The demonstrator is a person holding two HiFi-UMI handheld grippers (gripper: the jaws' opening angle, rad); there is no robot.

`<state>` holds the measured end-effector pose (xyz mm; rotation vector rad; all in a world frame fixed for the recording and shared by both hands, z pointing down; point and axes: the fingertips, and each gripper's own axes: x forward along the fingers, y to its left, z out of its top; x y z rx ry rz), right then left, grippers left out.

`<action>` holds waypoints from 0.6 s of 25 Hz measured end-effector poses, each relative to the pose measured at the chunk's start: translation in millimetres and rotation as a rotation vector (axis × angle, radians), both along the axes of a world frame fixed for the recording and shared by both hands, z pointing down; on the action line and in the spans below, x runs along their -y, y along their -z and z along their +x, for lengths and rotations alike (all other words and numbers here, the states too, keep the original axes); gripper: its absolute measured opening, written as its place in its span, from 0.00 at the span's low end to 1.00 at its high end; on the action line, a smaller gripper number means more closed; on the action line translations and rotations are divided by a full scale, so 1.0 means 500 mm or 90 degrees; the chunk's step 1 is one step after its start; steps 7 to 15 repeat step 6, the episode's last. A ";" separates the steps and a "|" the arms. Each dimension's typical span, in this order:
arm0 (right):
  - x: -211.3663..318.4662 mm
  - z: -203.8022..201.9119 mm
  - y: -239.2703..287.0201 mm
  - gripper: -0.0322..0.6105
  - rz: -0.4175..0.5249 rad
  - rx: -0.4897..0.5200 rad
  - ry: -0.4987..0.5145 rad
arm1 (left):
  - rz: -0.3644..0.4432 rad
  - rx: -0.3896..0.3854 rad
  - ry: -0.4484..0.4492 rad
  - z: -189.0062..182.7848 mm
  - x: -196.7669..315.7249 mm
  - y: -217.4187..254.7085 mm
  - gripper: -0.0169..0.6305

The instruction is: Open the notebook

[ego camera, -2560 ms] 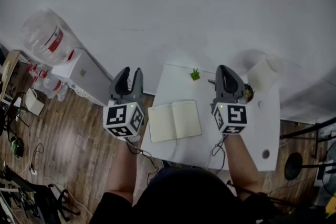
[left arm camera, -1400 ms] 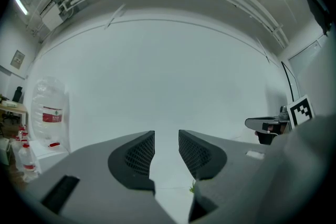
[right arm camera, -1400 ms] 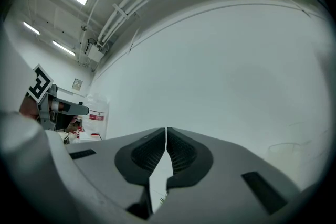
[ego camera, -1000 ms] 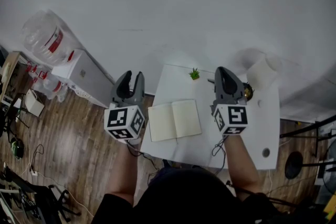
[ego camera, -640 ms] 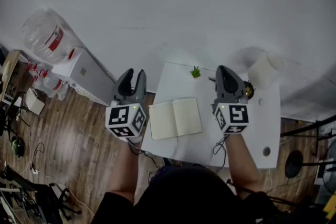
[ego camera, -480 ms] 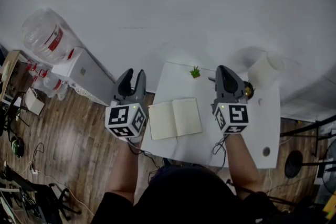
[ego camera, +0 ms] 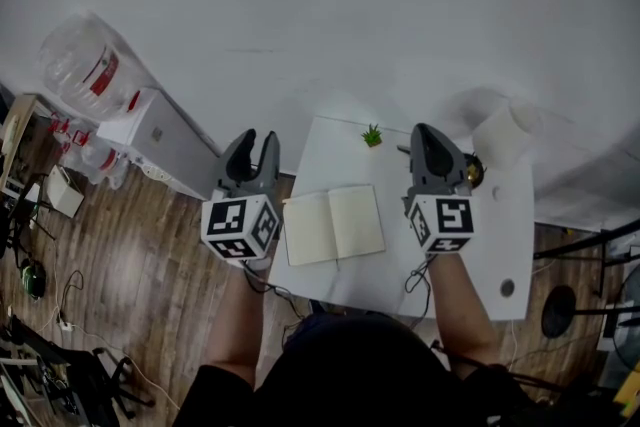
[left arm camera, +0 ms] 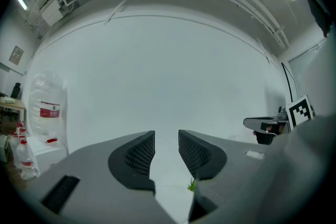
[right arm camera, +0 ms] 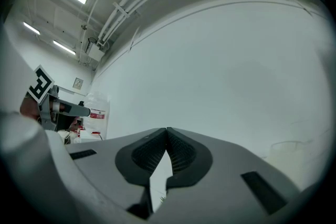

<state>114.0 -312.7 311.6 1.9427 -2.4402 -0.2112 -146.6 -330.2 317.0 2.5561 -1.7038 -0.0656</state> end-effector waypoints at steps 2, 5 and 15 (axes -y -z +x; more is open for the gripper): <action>0.003 -0.001 -0.002 0.06 -0.002 0.001 0.000 | -0.001 -0.001 0.000 -0.002 0.003 -0.002 0.24; 0.008 -0.004 -0.005 0.06 -0.002 0.002 0.001 | -0.003 0.000 -0.001 -0.004 0.008 -0.005 0.24; 0.009 -0.005 -0.006 0.06 -0.002 0.002 0.002 | -0.003 0.000 -0.001 -0.005 0.009 -0.006 0.24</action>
